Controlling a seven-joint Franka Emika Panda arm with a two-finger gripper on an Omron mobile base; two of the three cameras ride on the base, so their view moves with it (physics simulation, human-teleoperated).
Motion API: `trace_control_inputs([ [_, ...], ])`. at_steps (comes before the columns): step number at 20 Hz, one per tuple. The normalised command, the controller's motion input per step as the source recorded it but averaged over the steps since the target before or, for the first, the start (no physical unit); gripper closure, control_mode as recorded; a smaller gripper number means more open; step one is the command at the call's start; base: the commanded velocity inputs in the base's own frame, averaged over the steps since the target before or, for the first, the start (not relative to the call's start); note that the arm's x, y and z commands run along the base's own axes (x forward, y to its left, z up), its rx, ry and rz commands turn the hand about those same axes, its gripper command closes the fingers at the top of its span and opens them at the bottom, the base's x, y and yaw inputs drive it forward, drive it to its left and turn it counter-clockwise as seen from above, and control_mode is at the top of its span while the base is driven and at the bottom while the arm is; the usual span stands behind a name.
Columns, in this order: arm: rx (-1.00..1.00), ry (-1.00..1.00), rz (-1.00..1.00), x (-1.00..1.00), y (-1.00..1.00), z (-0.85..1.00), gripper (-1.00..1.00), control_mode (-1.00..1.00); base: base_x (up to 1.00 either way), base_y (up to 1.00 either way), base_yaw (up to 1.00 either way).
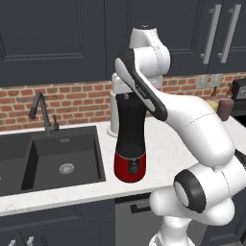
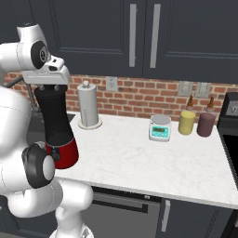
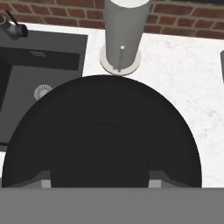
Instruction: Close the lid blender by securely placing the lid on top.
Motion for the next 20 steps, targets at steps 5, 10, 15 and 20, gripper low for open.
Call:
trace_control_inputs([
  [5,0.0,0.0,0.0,0.02,0.0,-0.17,1.0,-1.0,0.0,0.0,0.0],
  [10,0.0,0.0,0.0,0.04,0.0,-0.13,1.0,-1.0,0.0,0.0,0.0],
  [15,0.0,0.0,0.0,0.01,0.0,-0.13,1.0,-1.0,0.0,0.0,0.0],
  [20,0.0,0.0,-0.01,0.0,0.0,-0.1,1.0,-1.0,0.0,0.0,0.0],
])
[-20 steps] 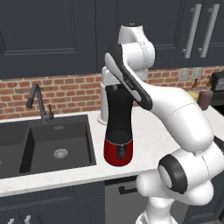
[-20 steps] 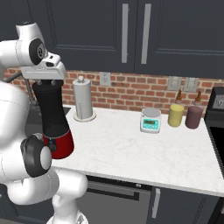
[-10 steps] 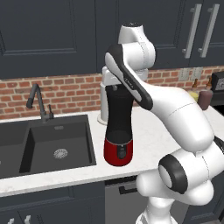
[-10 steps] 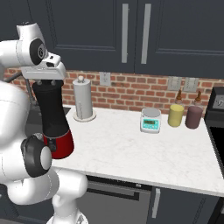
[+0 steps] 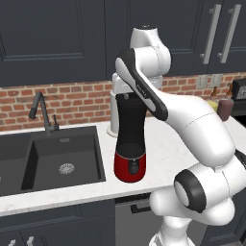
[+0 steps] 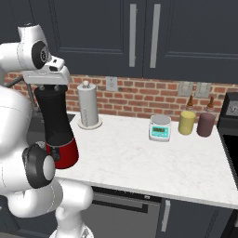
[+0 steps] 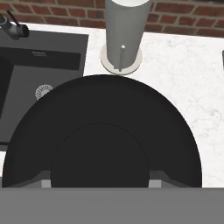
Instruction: Close the lid blender by securely placing the lid on top.
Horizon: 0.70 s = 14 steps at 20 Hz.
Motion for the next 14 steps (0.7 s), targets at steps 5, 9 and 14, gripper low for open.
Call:
trace_control_inputs([
  [5,0.0,0.0,0.0,-0.07,0.0,-0.02,1.0,-1.0,0.0,0.0,0.0],
  [9,0.0,0.0,0.0,-0.16,0.0,0.0,1.0,-1.0,0.0,0.0,0.0],
  [14,0.0,0.0,0.0,-0.09,0.0,-0.01,1.0,-1.0,0.0,0.0,0.0],
])
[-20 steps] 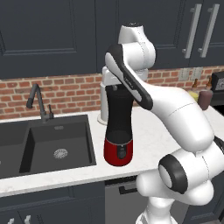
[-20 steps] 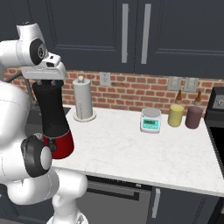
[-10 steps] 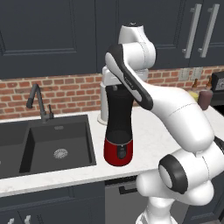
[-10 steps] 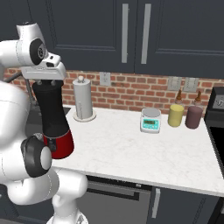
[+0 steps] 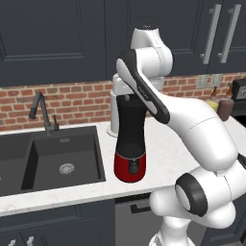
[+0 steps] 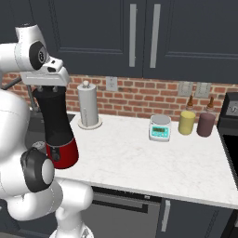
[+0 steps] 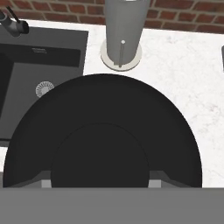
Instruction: Close the lid blender by securely placing the lid on top.
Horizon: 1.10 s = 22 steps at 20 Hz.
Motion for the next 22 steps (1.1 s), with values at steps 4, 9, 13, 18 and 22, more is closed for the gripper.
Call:
trace_control_inputs([
  [4,0.0,0.0,0.0,0.0,0.0,-0.01,1.0,-1.0,0.0,0.0,0.0],
  [9,0.0,0.0,0.0,0.01,0.0,-0.01,1.0,-1.0,0.0,0.0,0.0],
  [13,0.0,0.0,-0.01,0.03,0.0,0.0,1.0,-1.0,0.0,0.0,0.0],
  [18,0.0,0.0,-0.01,0.01,0.0,0.0,-1.0,-1.0,0.0,0.0,0.0],
  [22,0.0,0.0,-0.01,0.0,0.0,0.0,-1.0,-1.0,0.0,0.0,0.0],
])
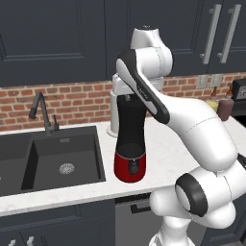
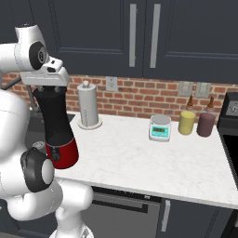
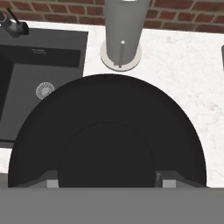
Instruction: Close the lid blender by securely placing the lid on top.
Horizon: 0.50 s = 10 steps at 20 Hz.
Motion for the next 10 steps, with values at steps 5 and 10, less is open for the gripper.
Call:
trace_control_inputs([
  [5,0.0,0.0,0.0,0.0,0.0,0.0,-1.0,-1.0,0.0,0.0,0.0],
  [10,0.0,0.0,0.0,0.0,0.0,0.0,-1.0,-1.0,0.0,0.0,0.0],
])
